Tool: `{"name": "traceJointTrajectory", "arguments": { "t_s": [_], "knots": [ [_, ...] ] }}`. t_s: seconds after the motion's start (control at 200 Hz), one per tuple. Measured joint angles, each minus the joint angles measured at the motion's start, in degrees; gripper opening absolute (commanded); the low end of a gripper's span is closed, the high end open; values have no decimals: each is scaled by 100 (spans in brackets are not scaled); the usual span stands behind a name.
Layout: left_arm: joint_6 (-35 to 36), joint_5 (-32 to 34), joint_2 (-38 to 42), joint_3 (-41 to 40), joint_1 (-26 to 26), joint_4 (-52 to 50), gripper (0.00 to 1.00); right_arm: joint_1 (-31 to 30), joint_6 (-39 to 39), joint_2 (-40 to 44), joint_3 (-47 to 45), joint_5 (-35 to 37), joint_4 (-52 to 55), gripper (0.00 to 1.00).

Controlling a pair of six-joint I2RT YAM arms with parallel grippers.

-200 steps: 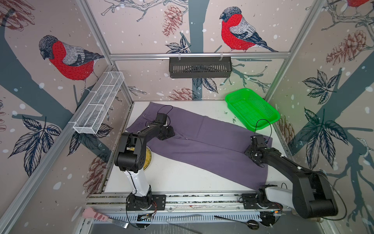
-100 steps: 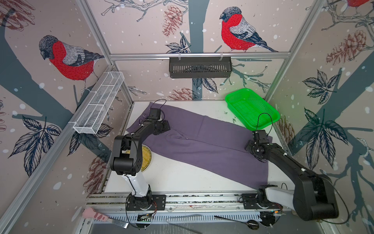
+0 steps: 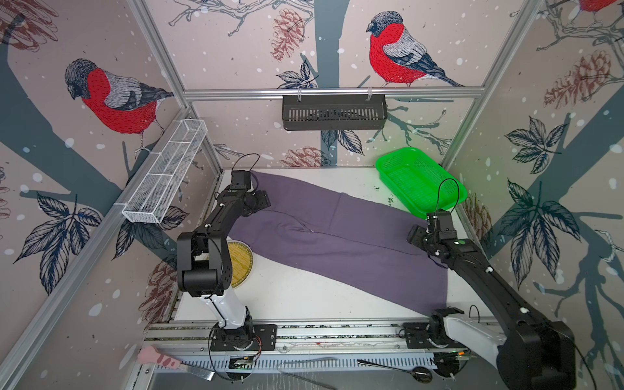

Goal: Fold and stack the trousers
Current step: Smooth out the trousers at the center of the table, then pick up the trousers from the center of the table.

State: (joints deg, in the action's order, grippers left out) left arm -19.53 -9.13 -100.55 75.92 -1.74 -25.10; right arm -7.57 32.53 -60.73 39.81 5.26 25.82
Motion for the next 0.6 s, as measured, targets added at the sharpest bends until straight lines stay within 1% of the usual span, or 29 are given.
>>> {"name": "traceJointTrajectory", "arguments": {
  "t_s": [0.155, 0.32, 0.44, 0.55, 0.6],
  "knots": [
    [-46, -289, -516, 605, -4, -63, 77, 85, -376, 2, 61, -7, -195, 86],
    [-310, -334, -1145, 1386, 2, -72, 76, 662, -699, -13, 11, 109, -422, 86],
    [-450, -317, -1838, 2155, 2, -125, 76, 1067, -782, -96, -28, 155, -562, 85],
    [-518, -254, -2400, 2850, 2, -234, 76, 1169, -863, -186, 13, 136, -673, 85],
    [-553, -114, -2682, 3224, 2, -302, 76, 1200, -870, -232, 50, 136, -699, 85]
  ]
}}
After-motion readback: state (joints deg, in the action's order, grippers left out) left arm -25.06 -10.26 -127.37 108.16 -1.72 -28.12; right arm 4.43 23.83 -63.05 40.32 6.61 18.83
